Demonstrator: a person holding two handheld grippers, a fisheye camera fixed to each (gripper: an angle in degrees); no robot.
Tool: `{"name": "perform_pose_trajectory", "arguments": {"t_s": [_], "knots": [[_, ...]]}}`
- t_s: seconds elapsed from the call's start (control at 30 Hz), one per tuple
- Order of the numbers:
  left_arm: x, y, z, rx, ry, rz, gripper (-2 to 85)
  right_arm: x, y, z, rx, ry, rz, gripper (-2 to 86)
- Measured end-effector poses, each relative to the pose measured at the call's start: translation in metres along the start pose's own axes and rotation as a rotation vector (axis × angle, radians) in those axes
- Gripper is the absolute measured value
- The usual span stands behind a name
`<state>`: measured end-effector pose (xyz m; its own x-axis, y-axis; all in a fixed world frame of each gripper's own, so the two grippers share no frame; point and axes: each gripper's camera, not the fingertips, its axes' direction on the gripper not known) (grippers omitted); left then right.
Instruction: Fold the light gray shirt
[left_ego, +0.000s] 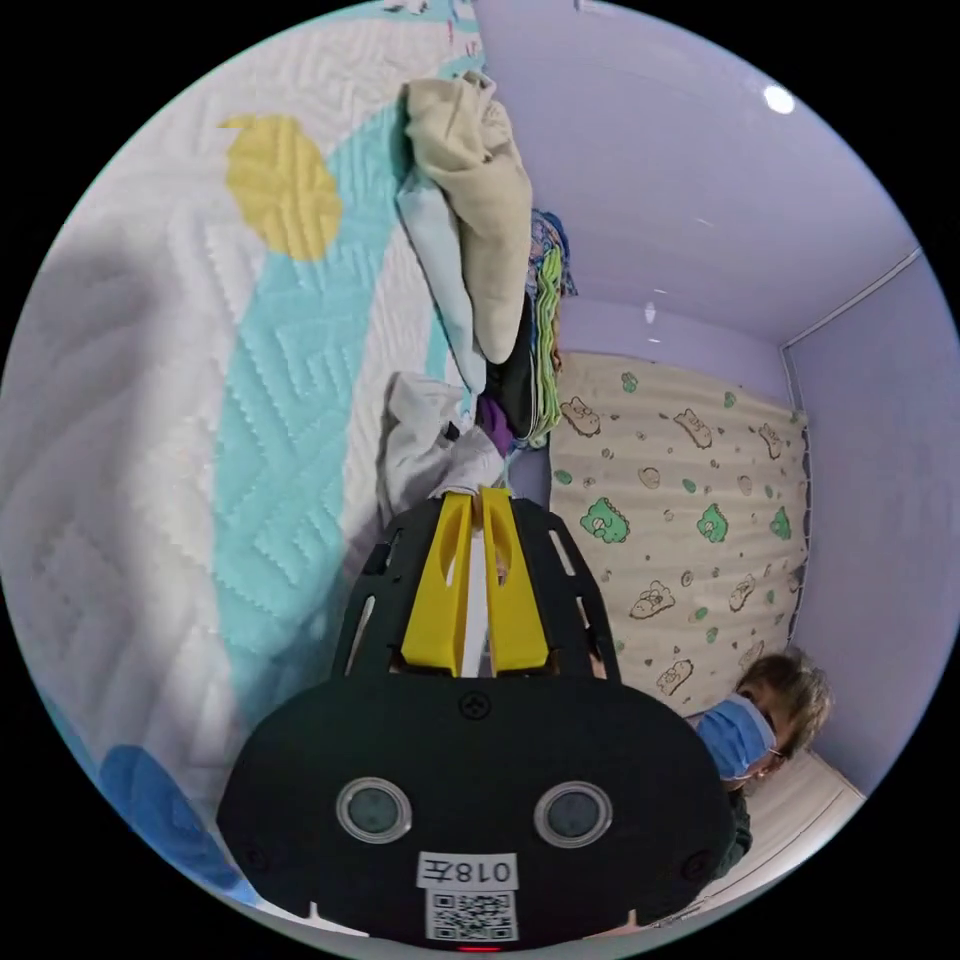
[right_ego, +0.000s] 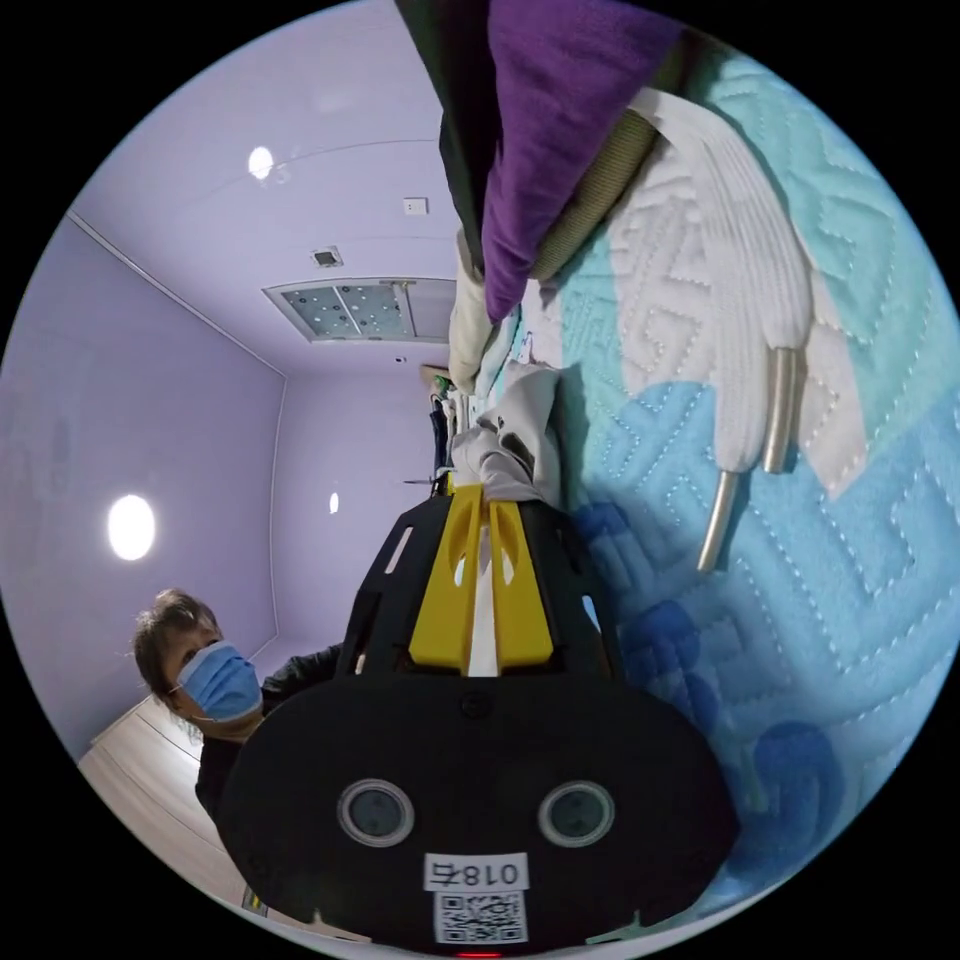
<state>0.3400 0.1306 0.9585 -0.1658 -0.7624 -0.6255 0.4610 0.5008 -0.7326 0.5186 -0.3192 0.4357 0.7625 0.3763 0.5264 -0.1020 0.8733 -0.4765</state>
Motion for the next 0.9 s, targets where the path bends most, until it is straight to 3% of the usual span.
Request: {"name": "perform_pose_trajectory", "arguments": {"t_s": [0.23, 0.37, 0.57, 0.8, 0.87, 0.9], "knots": [[-0.022, -0.016, -0.006, 0.189, 0.164, 0.05, 10.6, -0.019, -0.041, -0.012, 0.17, -0.112, 0.009, 9.7], [-0.026, -0.017, -0.004, 0.274, 0.209, 0.132, 10.0, -0.025, -0.055, -0.011, 0.272, -0.157, 0.043, 10.3], [-0.044, -0.034, 0.005, 0.311, 0.189, -0.008, 5.7, -0.04, -0.074, -0.003, 0.339, -0.138, 0.101, 8.8], [-0.04, -0.059, 0.004, 0.419, 0.343, 0.007, 5.1, -0.07, -0.091, 0.001, 0.429, -0.238, -0.002, 6.1], [-0.026, -0.064, 0.002, 0.417, 0.371, 0.108, 4.9, -0.088, -0.099, 0.009, 0.356, -0.188, -0.129, 6.1], [-0.009, -0.063, -0.005, 0.428, 0.327, 0.208, 4.9, -0.106, -0.1, 0.012, 0.335, -0.037, -0.201, 7.0]]}}
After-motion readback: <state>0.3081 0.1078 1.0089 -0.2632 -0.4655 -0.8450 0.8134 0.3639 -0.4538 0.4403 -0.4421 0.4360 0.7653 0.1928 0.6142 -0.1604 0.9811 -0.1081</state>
